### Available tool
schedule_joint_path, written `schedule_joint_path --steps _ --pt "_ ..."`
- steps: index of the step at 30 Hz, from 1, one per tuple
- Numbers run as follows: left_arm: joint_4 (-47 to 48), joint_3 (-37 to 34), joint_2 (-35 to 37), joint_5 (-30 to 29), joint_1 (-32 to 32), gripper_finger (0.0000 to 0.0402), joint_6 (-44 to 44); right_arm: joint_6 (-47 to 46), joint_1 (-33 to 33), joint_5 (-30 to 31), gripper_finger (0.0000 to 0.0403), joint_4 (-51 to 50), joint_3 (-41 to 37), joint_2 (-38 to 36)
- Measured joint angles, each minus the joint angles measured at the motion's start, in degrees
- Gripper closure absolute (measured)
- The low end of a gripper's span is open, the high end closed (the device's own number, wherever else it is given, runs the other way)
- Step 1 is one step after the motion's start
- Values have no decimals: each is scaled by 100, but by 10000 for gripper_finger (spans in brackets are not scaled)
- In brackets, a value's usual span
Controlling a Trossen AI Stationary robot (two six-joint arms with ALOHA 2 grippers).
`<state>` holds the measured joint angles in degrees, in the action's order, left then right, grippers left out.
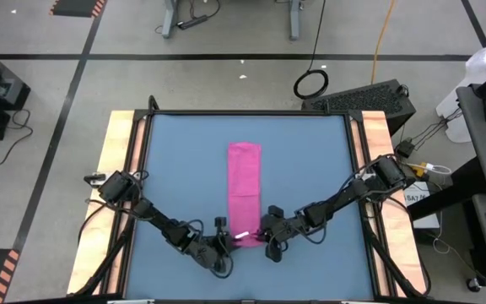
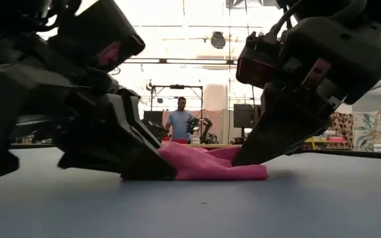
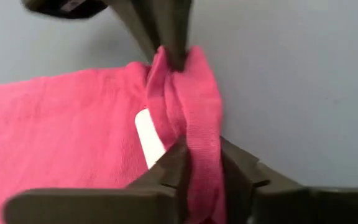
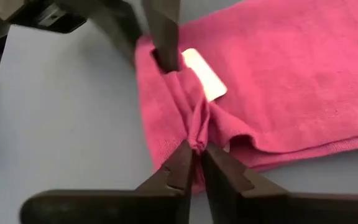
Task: Roll towel into tight, uniform cylinder
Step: Roll the pink towel
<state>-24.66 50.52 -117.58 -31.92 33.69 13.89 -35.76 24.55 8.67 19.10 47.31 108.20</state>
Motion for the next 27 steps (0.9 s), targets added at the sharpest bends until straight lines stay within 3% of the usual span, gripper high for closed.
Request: schedule_joint_path --steps 5,11,17,27 --pt "128 -17 4 212 -98 390 653 517 112 31 317 -209 -11 -477" --pt "185 -22 47 649 -243 382 1338 1790 738 918 259 -431 -2 -807" --pt "249 -33 153 1269 -420 388 1839 2361 1296 2084 213 -35 1 -350" --pt "265 -26 158 1566 -502 389 2035 2525 1143 2200 196 348 2 306"
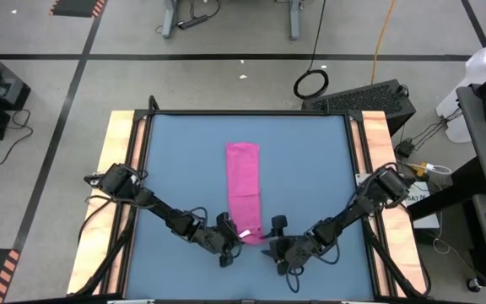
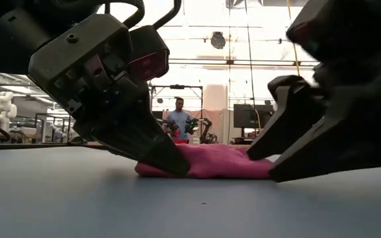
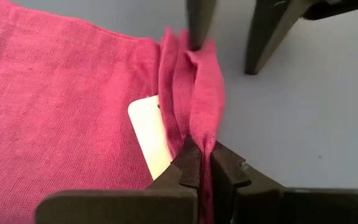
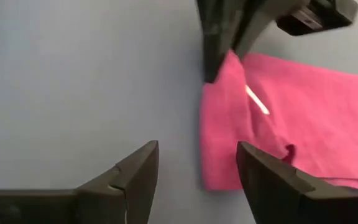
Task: Roll towel into tight, uniform cylinder
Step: Roll the pink towel
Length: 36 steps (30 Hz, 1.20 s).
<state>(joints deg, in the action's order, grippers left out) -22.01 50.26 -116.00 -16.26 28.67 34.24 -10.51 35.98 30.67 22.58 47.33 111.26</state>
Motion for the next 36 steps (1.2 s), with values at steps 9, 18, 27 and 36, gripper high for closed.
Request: schedule_joint_path --steps 9,18,27,36 --pt "29 0 4 57 7 390 0 87 -274 -138 195 91 0 38" --pt "29 -2 4 80 9 390 -2 -342 -643 -880 193 35 9 27" --pt "-68 -7 13 51 27 344 -7 -854 -717 -943 269 -218 24 14" --pt "442 -26 606 32 122 216 -694 -1410 -806 -1338 349 -269 22 5"
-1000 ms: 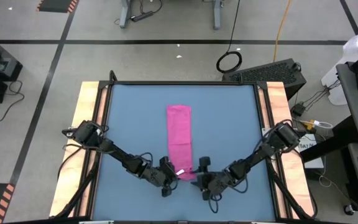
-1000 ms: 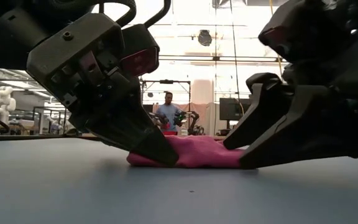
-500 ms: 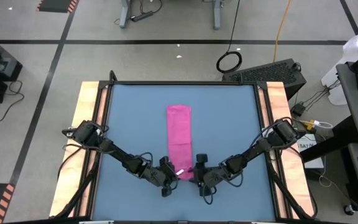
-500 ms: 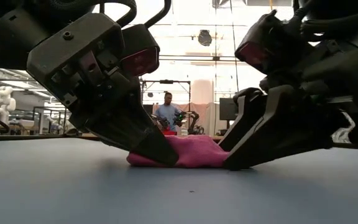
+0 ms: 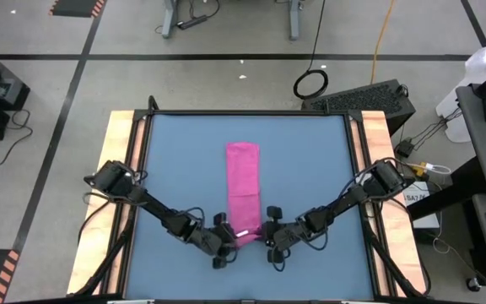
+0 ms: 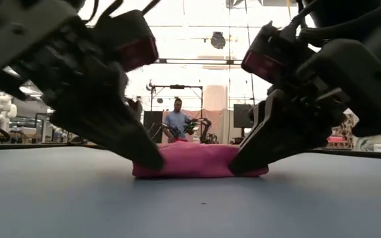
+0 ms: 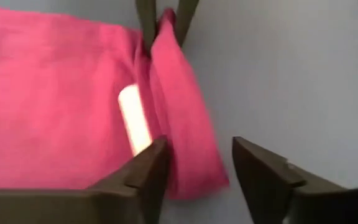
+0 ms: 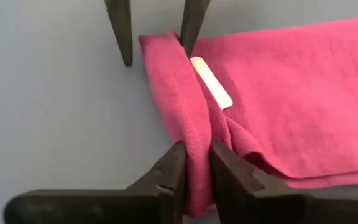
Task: Roll towel into tight, uniform cylinder
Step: Roll the pink towel
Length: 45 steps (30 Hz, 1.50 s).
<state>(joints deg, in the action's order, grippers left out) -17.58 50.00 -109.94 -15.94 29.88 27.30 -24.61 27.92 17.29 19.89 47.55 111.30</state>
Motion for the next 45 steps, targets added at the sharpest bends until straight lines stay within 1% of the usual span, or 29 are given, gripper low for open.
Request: schedule_joint_path --steps 3,5,7,10,12,14,16,22,27,31,33,35,39,41,43,45 --pt "335 -12 329 -501 158 180 -308 -344 -56 -88 364 -13 -7 -32" --pt "270 -1 453 -1035 351 165 -795 -512 -93 -233 372 -15 -7 -41" --pt "5 -1 457 -1549 603 159 -1382 -690 -180 -518 376 -18 -7 -53" --pt "-516 8 347 -1823 893 158 -2000 -1044 -362 -972 379 -26 -9 -52" --pt "-775 8 202 -1985 988 157 -2175 -1230 -493 -1256 378 -28 -9 -52" --pt "-838 8 43 -2205 1037 157 -2217 -1341 -603 -1486 378 -32 -9 -52" --pt "-852 10 -121 -2307 1041 157 -2224 -1383 -696 -1689 379 -34 -9 -50" --pt "-874 13 -526 -2361 898 157 -2215 -1529 -800 -1881 378 -37 -11 -45" --pt "-890 19 -602 -2349 769 157 -2187 -1552 -836 -1952 377 -35 -11 -41" --pt "-913 23 -604 -1985 652 159 -2147 -1637 -837 -1953 376 -34 -13 -41" --pt "-914 26 -604 -1969 645 165 -2117 -1670 -837 -1948 376 -34 -13 -41" --pt "-907 26 -604 -2168 680 172 -2187 -1673 -837 -1940 376 -34 -13 -41" --pt "-883 26 -568 -2959 920 177 -2496 -1677 -837 -1930 376 -34 -13 -41" --pt "-896 60 -561 -3218 1100 178 -2718 -1675 -837 -1929 376 -34 -13 -41" --pt "-896 69 -561 -3203 1241 178 -2829 -1685 -837 -1924 376 -35 -13 -41" --pt "-893 68 -561 -3063 1297 178 -2767 -1697 -837 -1922 376 -34 -15 -41"
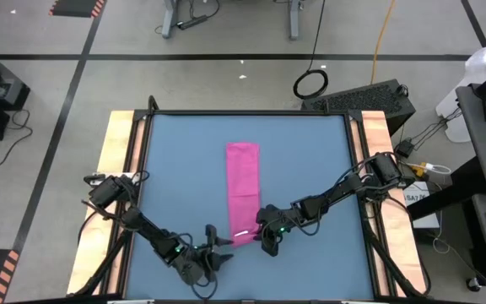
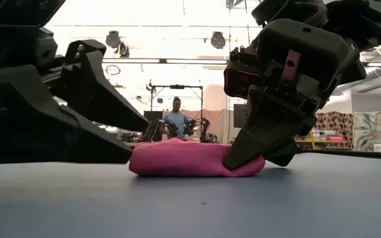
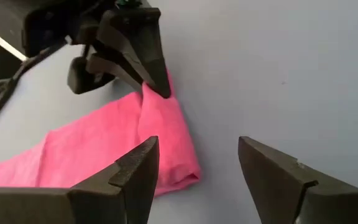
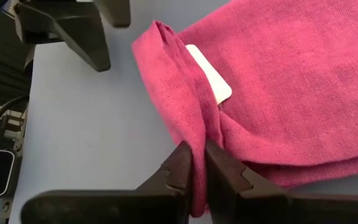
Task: Roll towel into tight, uniform cylinder
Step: Roll the pink towel
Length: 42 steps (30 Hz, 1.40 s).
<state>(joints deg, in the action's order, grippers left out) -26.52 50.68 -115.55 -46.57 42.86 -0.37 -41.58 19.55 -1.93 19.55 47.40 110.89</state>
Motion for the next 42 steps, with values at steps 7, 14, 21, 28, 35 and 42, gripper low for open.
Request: schedule_joint_path --steps 7,14,21,28,35,42 --pt "3 -25 0 319 -171 178 156 -62 0 11 376 0 0 0" --pt "170 -25 0 774 -535 178 384 -83 0 11 376 0 0 0" --pt "422 -20 22 998 -628 196 799 -83 0 13 376 0 0 0" --pt "399 -23 15 -185 -241 209 412 -83 0 15 376 0 0 0" --pt "45 -29 2 -190 54 174 -110 -83 0 15 376 0 0 0" --pt "-110 -34 -118 434 -257 169 51 -127 0 15 376 2 -2 0"
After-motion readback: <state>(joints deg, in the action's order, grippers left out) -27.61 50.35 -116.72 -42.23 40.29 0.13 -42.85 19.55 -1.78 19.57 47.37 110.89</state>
